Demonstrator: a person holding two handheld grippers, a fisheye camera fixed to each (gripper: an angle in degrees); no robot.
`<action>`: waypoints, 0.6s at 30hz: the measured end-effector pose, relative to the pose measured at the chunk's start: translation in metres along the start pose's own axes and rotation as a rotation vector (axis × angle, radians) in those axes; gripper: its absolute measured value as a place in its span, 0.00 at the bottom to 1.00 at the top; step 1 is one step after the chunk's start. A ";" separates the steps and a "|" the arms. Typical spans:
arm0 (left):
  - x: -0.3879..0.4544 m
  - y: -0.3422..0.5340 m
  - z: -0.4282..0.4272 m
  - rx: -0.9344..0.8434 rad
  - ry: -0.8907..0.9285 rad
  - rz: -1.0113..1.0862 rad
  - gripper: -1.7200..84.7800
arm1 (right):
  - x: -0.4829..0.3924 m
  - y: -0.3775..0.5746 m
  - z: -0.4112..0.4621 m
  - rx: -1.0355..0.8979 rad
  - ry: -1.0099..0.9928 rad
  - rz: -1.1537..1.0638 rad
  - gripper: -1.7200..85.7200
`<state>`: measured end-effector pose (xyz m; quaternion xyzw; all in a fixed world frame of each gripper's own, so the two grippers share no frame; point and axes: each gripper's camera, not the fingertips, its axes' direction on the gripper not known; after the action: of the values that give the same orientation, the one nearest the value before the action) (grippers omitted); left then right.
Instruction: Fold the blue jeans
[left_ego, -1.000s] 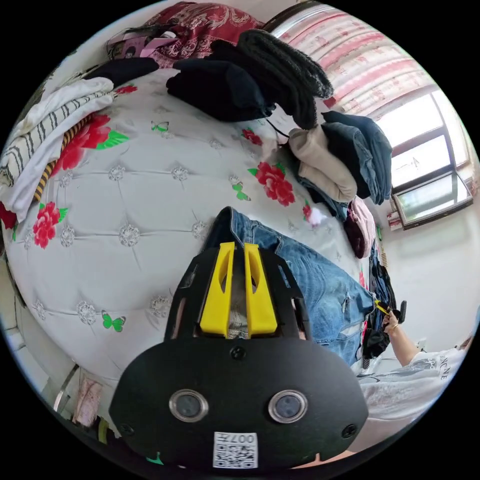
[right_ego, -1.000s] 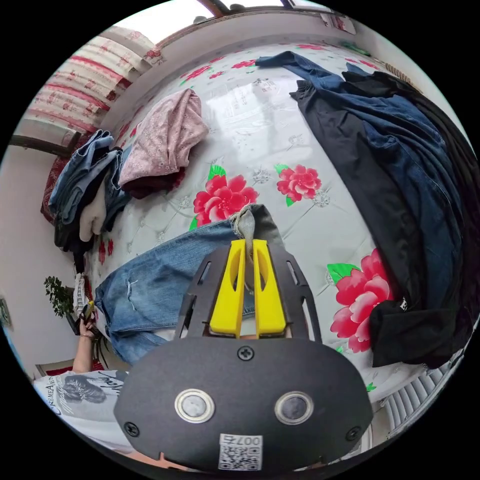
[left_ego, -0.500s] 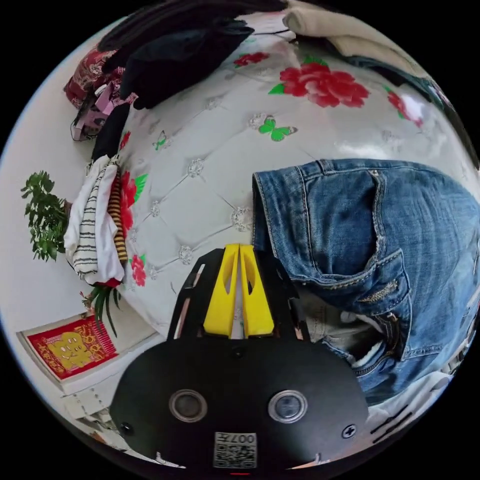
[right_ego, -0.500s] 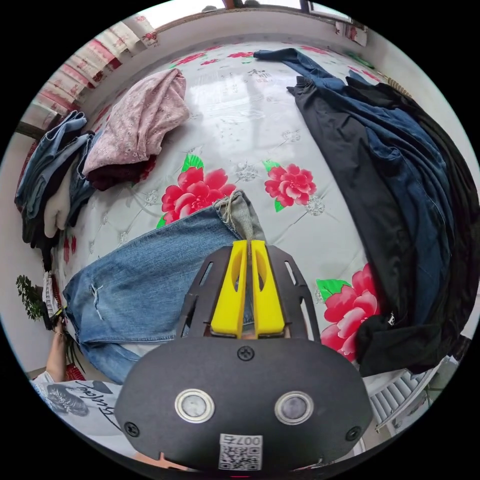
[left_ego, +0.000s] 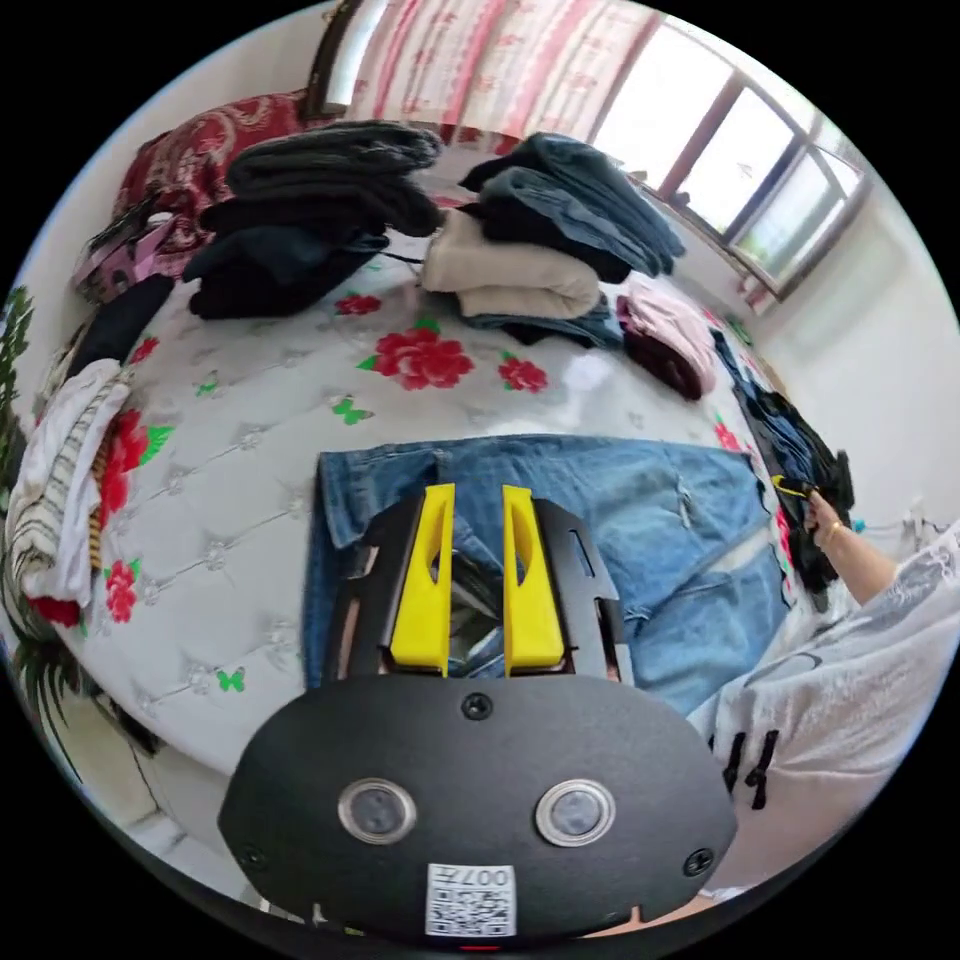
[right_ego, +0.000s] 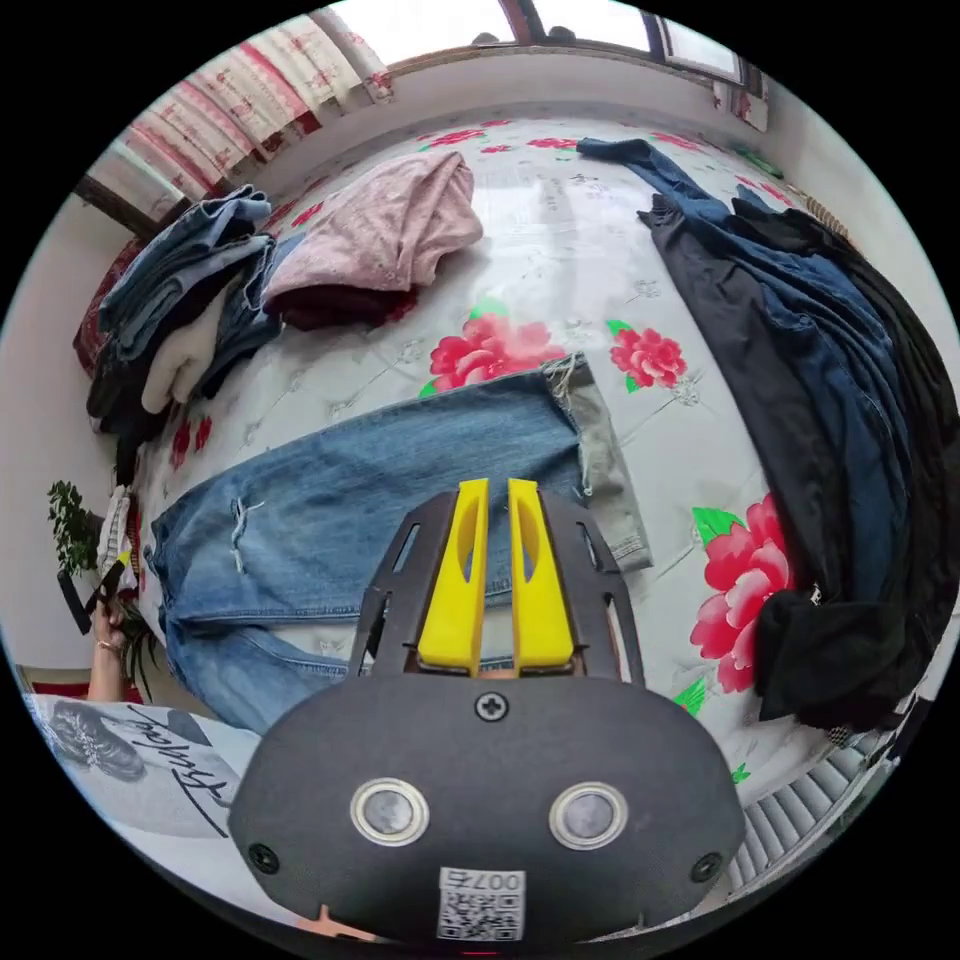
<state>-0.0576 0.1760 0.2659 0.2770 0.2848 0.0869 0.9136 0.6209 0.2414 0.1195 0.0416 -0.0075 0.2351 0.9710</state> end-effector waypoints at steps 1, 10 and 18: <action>0.014 0.002 0.017 -0.073 -0.011 0.038 0.10 | -0.022 0.014 0.009 -0.030 -0.027 -0.068 0.02; -0.013 0.073 0.027 -0.319 -0.390 -0.130 0.01 | -0.131 0.121 0.074 -0.262 -0.041 -0.368 0.02; -0.048 0.111 -0.008 -0.303 -0.264 -0.272 0.05 | -0.182 0.122 0.057 -0.196 -0.118 -0.461 0.02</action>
<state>-0.1023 0.2566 0.3446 0.1048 0.1812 -0.0323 0.9773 0.4032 0.2618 0.1795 -0.0383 -0.0772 0.0027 0.9963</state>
